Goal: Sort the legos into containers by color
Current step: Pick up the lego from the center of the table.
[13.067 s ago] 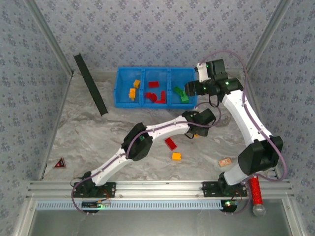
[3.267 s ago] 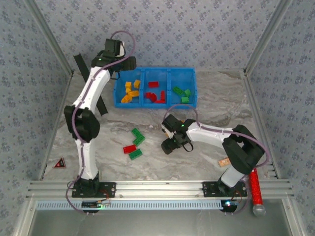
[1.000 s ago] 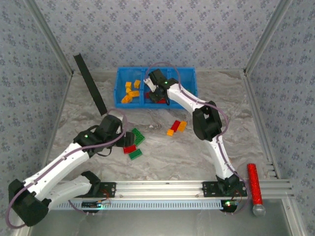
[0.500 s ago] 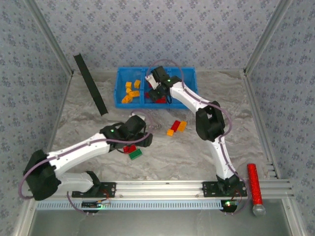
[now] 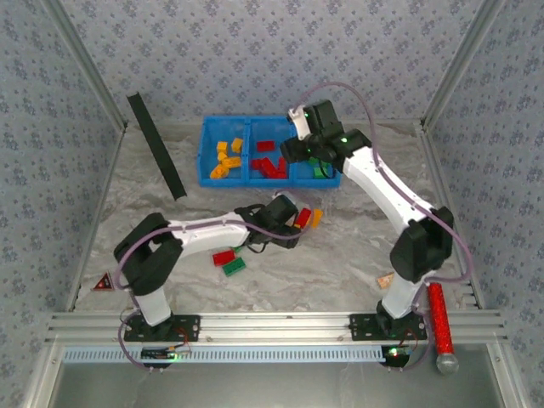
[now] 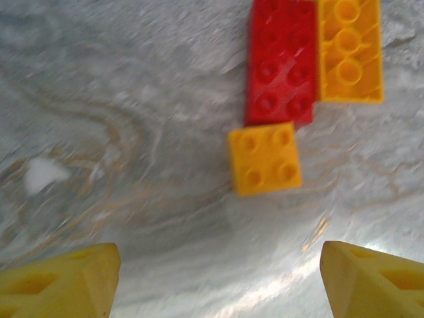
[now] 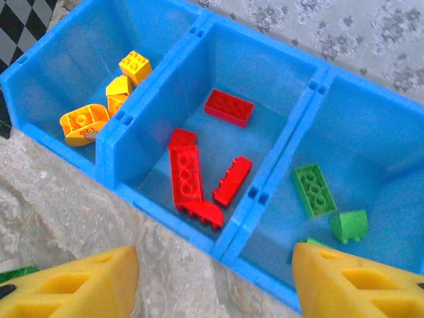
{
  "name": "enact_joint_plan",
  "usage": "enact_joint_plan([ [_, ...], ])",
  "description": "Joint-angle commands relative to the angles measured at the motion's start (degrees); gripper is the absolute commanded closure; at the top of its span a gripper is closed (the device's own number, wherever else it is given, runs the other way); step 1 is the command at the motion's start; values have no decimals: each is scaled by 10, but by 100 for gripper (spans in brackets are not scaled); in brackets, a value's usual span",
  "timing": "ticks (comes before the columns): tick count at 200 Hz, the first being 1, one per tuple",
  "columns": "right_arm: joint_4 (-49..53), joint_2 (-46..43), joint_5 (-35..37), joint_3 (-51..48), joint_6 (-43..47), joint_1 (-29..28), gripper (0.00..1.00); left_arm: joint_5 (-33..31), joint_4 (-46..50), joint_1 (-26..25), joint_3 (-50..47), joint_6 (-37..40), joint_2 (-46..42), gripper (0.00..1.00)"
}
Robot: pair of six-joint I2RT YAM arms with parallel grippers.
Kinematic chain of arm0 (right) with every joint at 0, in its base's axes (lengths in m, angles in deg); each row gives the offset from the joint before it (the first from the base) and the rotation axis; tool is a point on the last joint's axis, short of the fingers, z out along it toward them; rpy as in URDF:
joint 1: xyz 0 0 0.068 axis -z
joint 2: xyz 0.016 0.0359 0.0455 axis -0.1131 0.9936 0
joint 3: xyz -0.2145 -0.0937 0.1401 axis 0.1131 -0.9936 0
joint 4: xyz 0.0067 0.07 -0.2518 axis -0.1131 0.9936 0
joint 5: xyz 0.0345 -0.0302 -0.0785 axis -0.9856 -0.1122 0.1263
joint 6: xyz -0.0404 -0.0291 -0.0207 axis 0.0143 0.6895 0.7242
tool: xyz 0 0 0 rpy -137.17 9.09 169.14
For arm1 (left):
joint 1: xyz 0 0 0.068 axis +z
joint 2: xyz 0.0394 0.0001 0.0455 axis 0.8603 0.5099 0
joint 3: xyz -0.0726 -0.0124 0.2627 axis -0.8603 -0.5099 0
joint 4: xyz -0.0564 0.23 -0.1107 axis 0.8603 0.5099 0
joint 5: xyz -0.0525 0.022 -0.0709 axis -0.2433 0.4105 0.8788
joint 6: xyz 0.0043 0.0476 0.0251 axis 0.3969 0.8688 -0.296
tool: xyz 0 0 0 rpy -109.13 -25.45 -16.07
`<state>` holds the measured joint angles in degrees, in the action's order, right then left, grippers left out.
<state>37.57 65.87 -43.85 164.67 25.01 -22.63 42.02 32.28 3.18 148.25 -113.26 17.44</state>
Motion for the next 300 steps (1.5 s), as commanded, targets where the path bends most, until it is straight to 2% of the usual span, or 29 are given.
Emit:
enact_joint_plan([
  [1, 17, -71, 8, -58, -22, 2, 35, 22, -18, 1, 45, 27, 35, 22],
  [39, 35, -191, 24, -154, -52, 21, 33, 29, 0, 11, 85, 21, 86, 26],
  [77, 13, -322, 9, -302, -131, 23, 32, 42, -13, 23, 93, 9, 114, 29],
  [105, 48, -390, -8, -371, -170, 42, 30, 43, -4, 32, 111, 2, 133, 30],
  [161, 109, -448, -24, -428, -169, 73, 29, 60, 5, 37, 138, 10, 154, 38],
  [204, 112, -463, -39, -434, -170, 96, 29, 66, 21, 36, 129, 4, 153, 55],
  [217, 113, -463, -41, -432, -168, 100, 29, 66, 27, 37, 121, 1, 145, 57],
  [266, 102, -455, -49, -432, -170, 110, 28, 41, 47, 55, 68, -1, 65, 67],
  [300, 94, -454, -60, -445, -177, 111, 26, 13, 83, 89, 68, 29, -11, 67],
])
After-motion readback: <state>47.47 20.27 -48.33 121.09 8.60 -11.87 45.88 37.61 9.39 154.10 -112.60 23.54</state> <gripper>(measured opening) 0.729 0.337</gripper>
